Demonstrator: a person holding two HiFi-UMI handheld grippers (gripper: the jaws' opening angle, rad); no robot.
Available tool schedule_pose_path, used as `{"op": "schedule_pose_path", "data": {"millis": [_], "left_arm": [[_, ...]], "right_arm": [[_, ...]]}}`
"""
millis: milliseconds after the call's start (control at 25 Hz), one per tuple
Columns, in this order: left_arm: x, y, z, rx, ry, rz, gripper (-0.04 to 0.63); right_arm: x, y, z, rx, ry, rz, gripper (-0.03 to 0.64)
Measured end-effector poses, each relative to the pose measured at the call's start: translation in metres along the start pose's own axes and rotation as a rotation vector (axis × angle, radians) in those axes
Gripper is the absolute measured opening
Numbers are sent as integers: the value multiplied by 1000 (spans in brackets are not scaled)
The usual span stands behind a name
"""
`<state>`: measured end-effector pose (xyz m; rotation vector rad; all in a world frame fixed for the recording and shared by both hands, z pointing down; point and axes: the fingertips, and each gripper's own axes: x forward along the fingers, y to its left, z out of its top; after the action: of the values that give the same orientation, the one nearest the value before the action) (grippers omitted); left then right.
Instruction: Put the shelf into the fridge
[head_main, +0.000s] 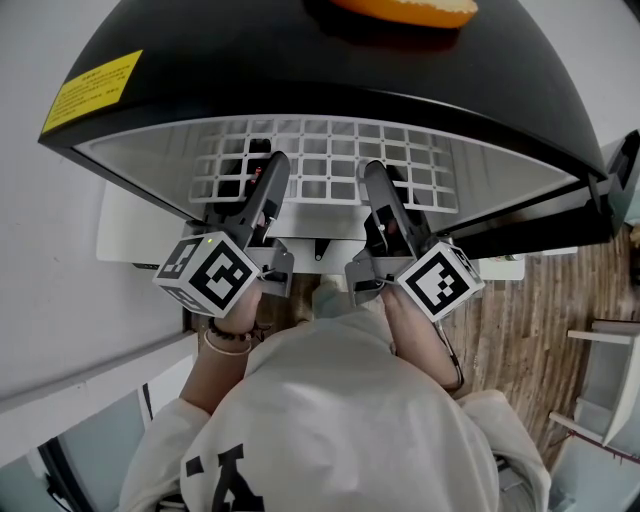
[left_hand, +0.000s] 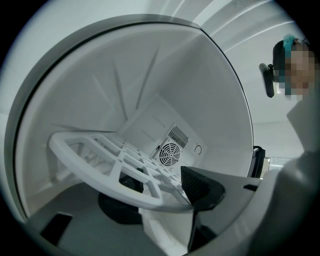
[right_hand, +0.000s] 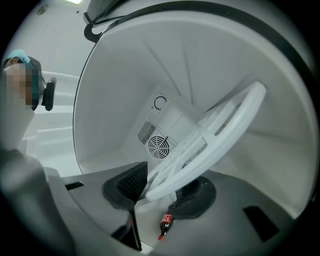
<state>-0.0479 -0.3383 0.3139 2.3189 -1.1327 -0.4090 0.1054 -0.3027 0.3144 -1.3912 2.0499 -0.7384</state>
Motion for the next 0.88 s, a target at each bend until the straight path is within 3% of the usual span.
{"op": "schedule_pose_path", "data": {"millis": [880], "left_arm": [[8,3,3,-2,5,-5,229]], "right_arm": [[8,-3,3,9,-2,-4,164]]}}
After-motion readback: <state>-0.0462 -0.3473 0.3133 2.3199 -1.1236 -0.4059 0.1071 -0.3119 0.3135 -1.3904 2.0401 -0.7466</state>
